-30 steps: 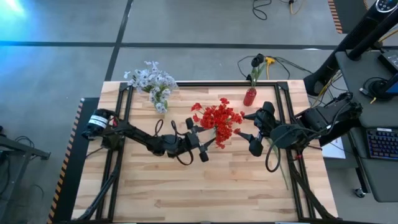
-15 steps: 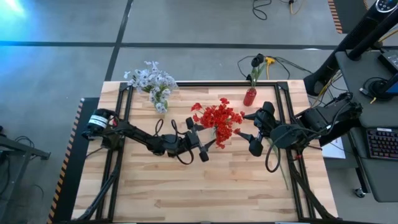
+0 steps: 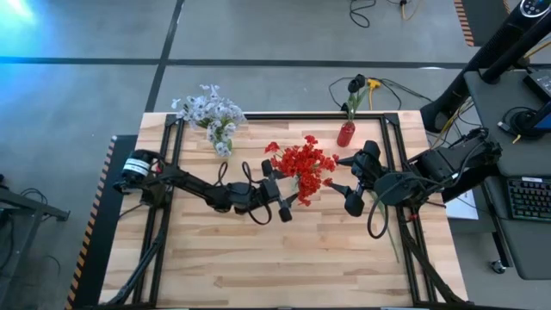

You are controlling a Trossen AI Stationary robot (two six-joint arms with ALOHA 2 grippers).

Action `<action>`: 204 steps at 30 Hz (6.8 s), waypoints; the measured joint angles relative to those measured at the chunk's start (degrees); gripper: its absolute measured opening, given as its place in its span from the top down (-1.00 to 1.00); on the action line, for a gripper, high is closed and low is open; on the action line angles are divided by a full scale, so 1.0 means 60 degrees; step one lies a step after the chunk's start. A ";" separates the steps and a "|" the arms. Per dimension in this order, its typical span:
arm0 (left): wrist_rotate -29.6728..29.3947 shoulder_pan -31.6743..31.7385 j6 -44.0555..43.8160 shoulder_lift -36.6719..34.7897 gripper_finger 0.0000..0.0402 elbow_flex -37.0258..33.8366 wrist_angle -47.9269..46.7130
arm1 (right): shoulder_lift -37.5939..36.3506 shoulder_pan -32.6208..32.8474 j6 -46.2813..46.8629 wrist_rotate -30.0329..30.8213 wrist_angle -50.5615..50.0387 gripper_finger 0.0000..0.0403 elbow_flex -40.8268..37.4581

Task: Sort flowers into vase by color
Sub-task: Put the red flower into the transparent vase, then put the black flower into the red vase

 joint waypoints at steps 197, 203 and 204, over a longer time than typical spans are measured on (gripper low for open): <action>-0.8426 -0.4368 -0.3523 -0.6743 -0.16 -0.0120 -1.4667 | 0.2816 -0.3901 0.9140 -0.9593 -0.2173 0.21 -0.7289; -0.8426 -0.4368 -0.3535 -0.6743 -0.16 -0.0120 -1.4702 | 0.2816 -0.3459 1.2310 -0.7897 -0.2160 0.42 -0.7288; -0.8426 -0.4368 -0.3579 -0.6743 -0.16 -0.0120 -1.4750 | 0.2816 -0.3337 1.3018 -0.7595 -0.2148 0.46 -0.7286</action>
